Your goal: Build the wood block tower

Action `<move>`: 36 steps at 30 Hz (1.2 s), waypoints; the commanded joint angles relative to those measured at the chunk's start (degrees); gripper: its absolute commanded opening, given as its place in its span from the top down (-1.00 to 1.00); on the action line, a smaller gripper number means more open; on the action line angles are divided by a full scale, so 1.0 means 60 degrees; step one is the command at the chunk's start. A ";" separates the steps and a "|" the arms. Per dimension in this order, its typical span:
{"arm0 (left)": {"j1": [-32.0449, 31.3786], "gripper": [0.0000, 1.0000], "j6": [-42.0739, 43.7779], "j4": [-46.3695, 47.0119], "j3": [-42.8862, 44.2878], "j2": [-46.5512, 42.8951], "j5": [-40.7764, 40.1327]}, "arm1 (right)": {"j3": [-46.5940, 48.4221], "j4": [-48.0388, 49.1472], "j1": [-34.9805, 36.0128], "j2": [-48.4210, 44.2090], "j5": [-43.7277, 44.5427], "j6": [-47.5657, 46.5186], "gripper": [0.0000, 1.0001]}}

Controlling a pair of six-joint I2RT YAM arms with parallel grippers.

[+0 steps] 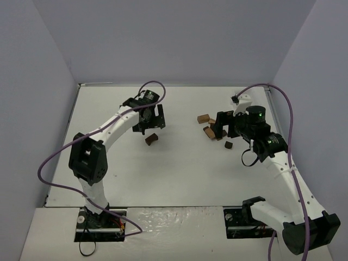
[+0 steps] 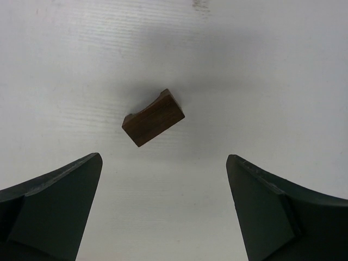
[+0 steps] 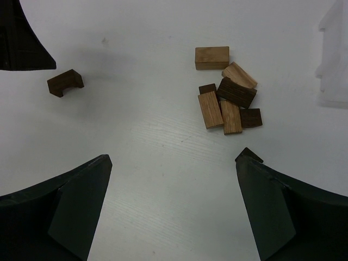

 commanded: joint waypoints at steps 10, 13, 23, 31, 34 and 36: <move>-0.0183 -0.94 -0.4343 -0.0059 -0.0343 0.0350 -0.1659 | -0.0326 0.0325 0.0750 -0.0630 -0.0102 0.0000 -0.96; -0.0257 -0.94 -0.4511 -0.0059 -0.0216 0.0643 -0.1628 | -0.0359 0.0325 0.0960 -0.0677 0.0018 -0.0087 -0.97; -0.0361 -0.94 -0.4824 -0.0063 0.0033 0.1205 -0.1861 | -0.0541 0.0325 0.1493 -0.0897 0.0280 -0.0284 -1.00; -0.0364 -0.93 -0.4580 -0.0087 0.0376 0.1726 -0.1977 | -0.0595 0.0325 0.1734 -0.0901 0.0568 -0.0386 -1.00; -0.0345 -0.83 -0.4526 -0.0078 0.0409 0.1808 -0.1963 | -0.0596 0.0325 0.1762 -0.0924 0.0636 -0.0400 -1.00; -0.0348 -0.78 -0.4506 -0.0086 0.0419 0.1850 -0.1915 | -0.0596 0.0325 0.1762 -0.0909 0.0655 -0.0400 -1.00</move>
